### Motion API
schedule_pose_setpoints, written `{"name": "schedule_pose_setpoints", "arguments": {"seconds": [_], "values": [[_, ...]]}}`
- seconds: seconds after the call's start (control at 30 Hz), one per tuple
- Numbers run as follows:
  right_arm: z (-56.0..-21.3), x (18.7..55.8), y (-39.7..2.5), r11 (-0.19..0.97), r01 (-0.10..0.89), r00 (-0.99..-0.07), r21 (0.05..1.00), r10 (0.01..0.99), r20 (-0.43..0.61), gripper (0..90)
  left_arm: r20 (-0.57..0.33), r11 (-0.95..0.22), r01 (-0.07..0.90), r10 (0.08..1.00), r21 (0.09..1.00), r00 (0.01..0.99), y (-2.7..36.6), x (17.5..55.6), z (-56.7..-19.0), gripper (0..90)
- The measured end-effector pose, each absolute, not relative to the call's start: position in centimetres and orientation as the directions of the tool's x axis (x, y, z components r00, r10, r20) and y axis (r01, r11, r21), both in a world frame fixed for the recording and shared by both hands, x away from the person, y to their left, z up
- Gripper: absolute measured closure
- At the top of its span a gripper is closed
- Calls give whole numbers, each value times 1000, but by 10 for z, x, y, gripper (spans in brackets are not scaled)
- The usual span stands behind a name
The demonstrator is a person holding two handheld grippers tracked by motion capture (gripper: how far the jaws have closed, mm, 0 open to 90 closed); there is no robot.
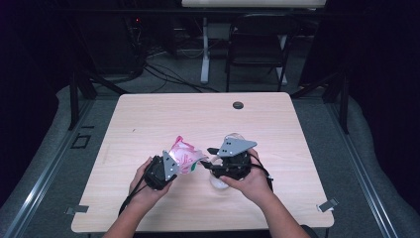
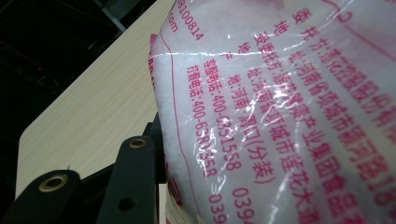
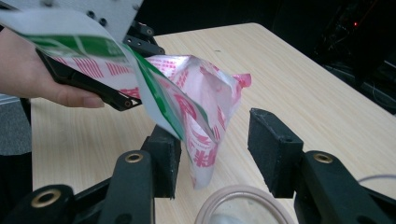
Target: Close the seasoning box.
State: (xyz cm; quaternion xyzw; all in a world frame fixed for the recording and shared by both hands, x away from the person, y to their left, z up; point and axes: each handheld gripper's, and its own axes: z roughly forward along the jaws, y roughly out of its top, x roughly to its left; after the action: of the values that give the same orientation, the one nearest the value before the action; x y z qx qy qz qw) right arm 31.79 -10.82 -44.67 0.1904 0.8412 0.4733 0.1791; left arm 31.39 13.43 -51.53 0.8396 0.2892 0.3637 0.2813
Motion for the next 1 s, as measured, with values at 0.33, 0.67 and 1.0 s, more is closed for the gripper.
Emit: {"name": "schedule_pose_setpoints", "arguments": {"seconds": [0.33, 0.67, 1.0], "values": [[-441, 314, -100, 490, 81, -880, 868, 444, -168, 557, 455, -697, 288, 671, 657, 585, 132, 319, -516, 601], [-441, 318, -98, 508, 73, -891, 858, 420, -173, 593, 451, -707, 293, 660, 644, 601, 131, 324, -517, 602], [-444, 315, -97, 524, 46, -901, 850, 390, -191, 630, 471, -725, 280, 643, 630, 605, 129, 324, -515, 602]]}}
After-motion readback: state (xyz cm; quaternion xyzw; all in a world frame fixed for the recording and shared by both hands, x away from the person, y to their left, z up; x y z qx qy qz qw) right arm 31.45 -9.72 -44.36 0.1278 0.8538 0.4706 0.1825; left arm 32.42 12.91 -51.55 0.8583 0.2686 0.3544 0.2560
